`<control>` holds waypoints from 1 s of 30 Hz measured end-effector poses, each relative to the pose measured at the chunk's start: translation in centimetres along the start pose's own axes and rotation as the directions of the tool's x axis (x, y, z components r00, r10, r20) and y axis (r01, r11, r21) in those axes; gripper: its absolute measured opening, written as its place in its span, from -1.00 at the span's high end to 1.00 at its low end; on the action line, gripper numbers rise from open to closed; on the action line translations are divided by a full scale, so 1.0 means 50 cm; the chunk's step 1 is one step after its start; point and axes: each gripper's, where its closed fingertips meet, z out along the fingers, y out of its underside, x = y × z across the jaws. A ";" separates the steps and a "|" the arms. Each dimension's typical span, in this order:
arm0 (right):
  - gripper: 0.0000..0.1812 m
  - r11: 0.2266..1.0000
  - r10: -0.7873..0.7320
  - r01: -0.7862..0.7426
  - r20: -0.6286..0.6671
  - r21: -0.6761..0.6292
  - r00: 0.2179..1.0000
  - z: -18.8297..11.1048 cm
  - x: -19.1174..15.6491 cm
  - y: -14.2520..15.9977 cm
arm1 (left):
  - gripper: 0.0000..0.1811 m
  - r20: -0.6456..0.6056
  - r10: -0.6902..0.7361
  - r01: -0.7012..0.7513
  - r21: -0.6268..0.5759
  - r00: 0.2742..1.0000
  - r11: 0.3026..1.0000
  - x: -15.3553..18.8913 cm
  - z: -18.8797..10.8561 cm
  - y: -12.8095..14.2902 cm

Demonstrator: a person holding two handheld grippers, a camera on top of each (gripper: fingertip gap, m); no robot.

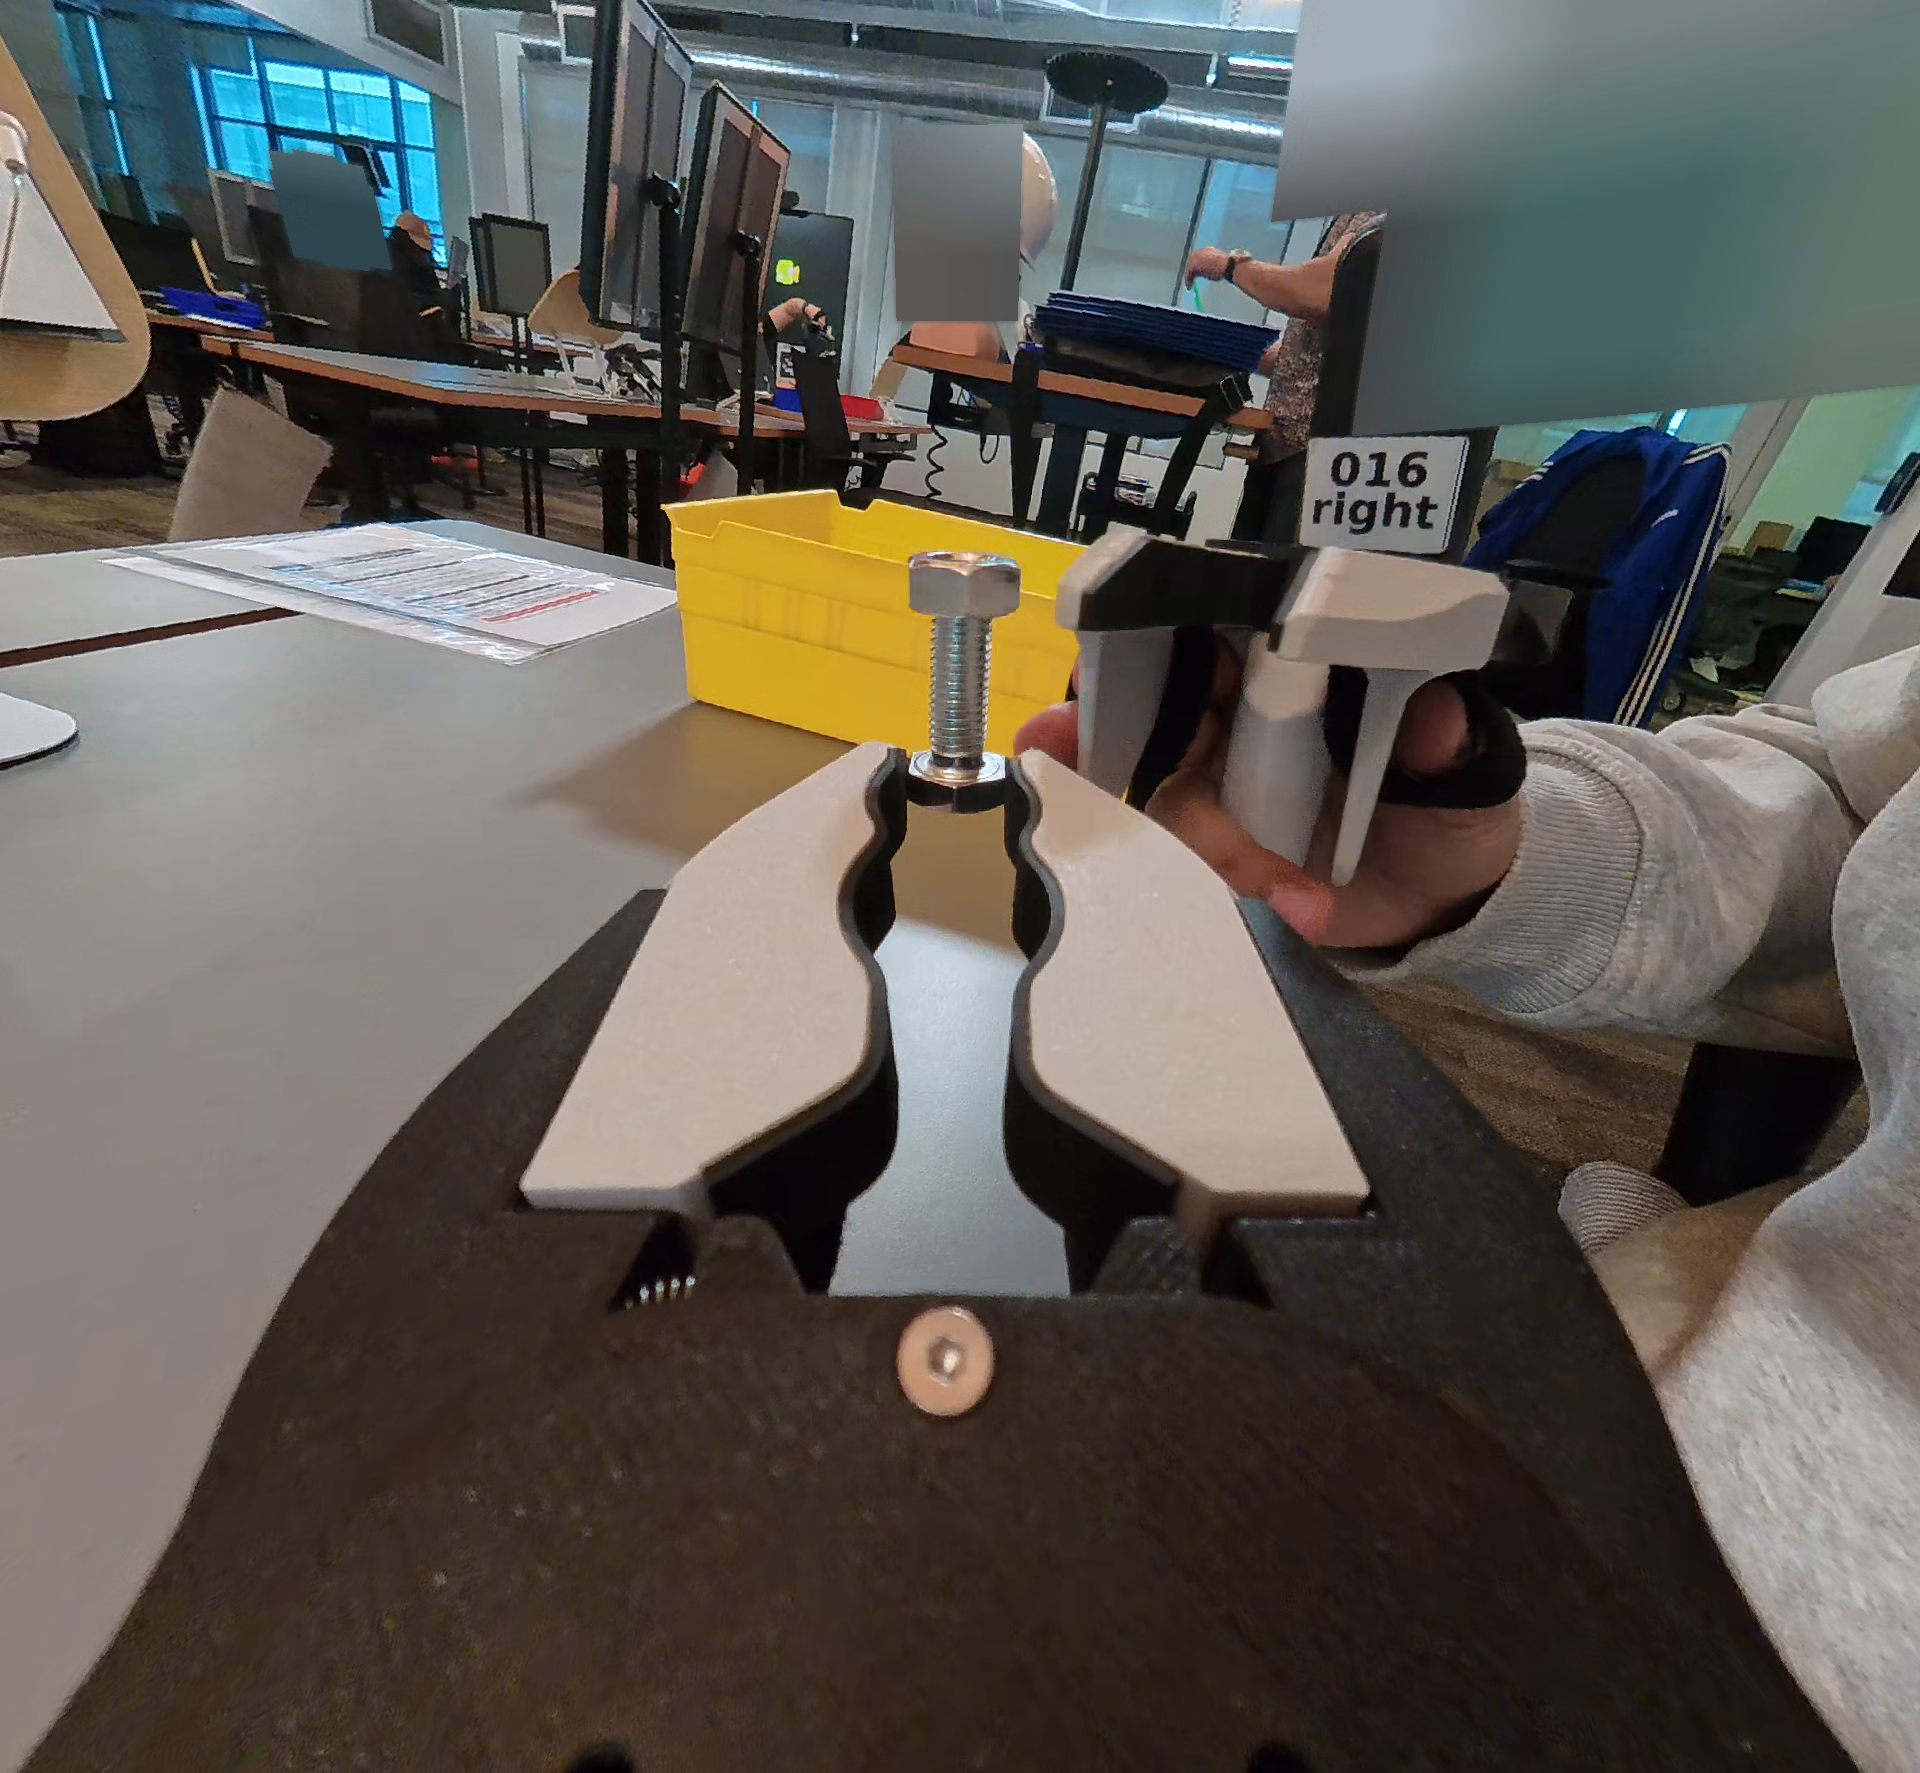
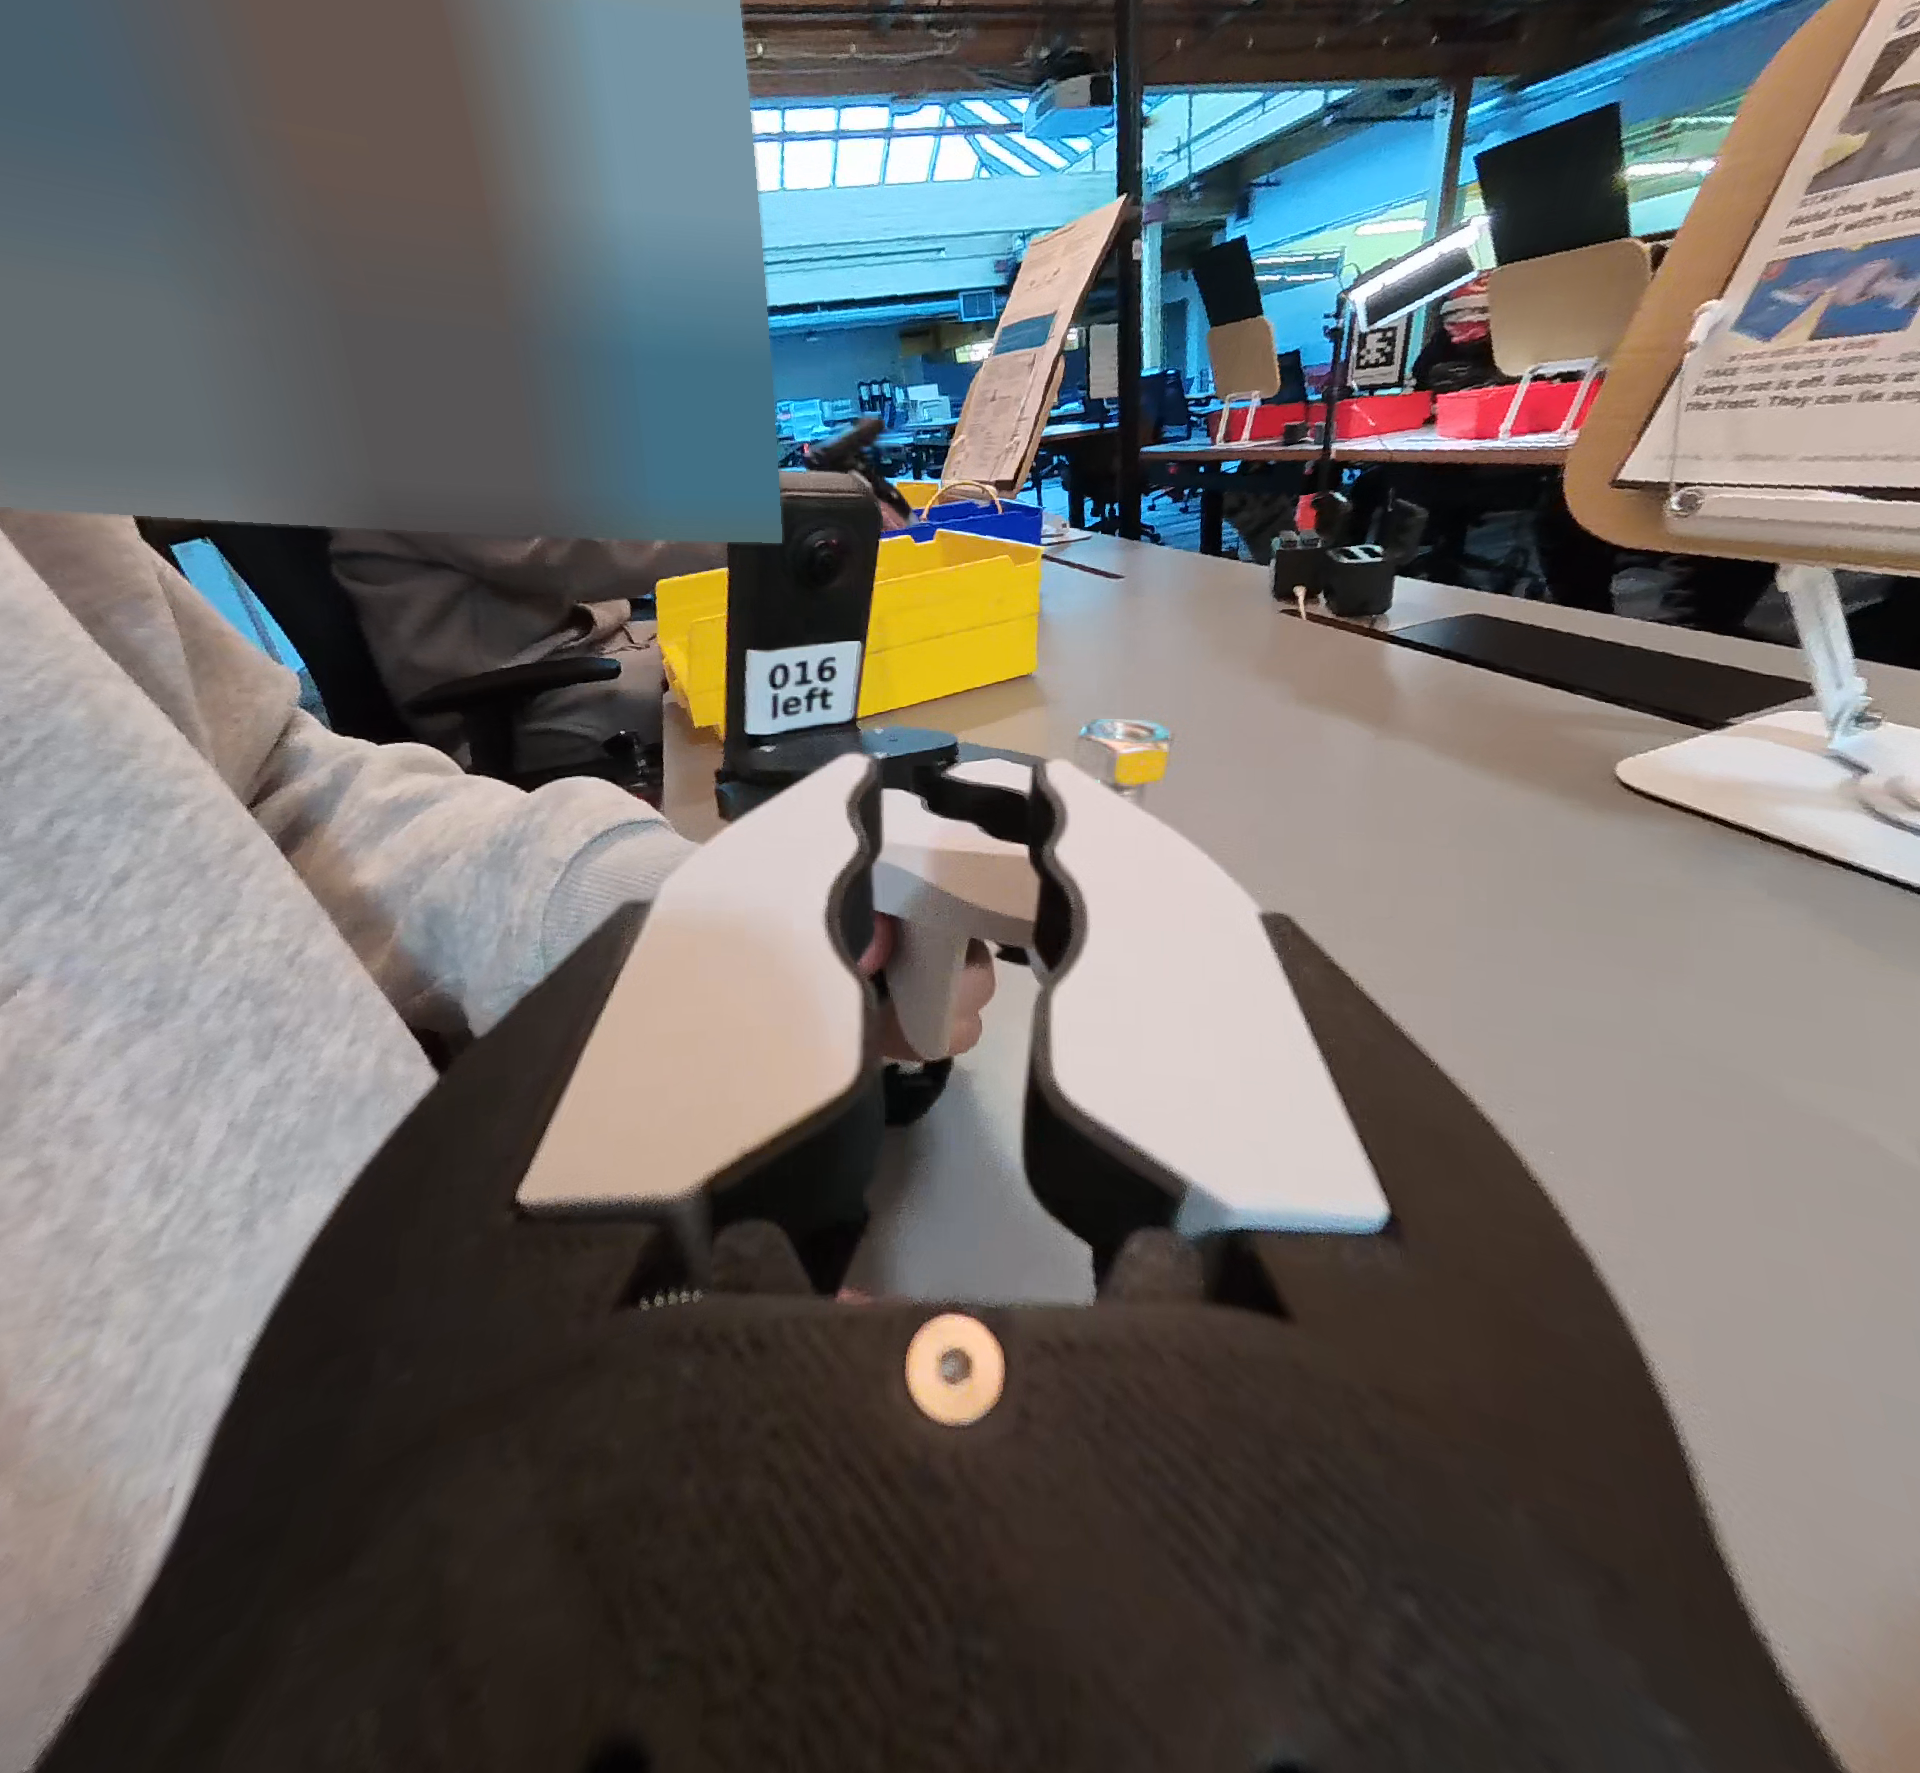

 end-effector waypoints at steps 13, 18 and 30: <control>0.71 1.000 -0.024 0.024 0.000 -0.002 1.000 0.001 -0.004 0.000 | 0.80 -0.001 -0.003 0.003 0.000 1.000 1.000 0.000 0.000 0.000; 0.57 0.998 -0.055 0.056 -0.079 0.018 0.995 -0.002 0.019 -0.006 | 0.80 -0.002 -0.002 0.002 0.000 1.000 1.000 0.001 0.000 0.000; 0.64 0.997 -0.079 0.079 -0.048 0.007 0.996 0.000 0.005 -0.003 | 0.80 -0.003 -0.002 0.002 0.000 1.000 1.000 0.001 0.000 0.001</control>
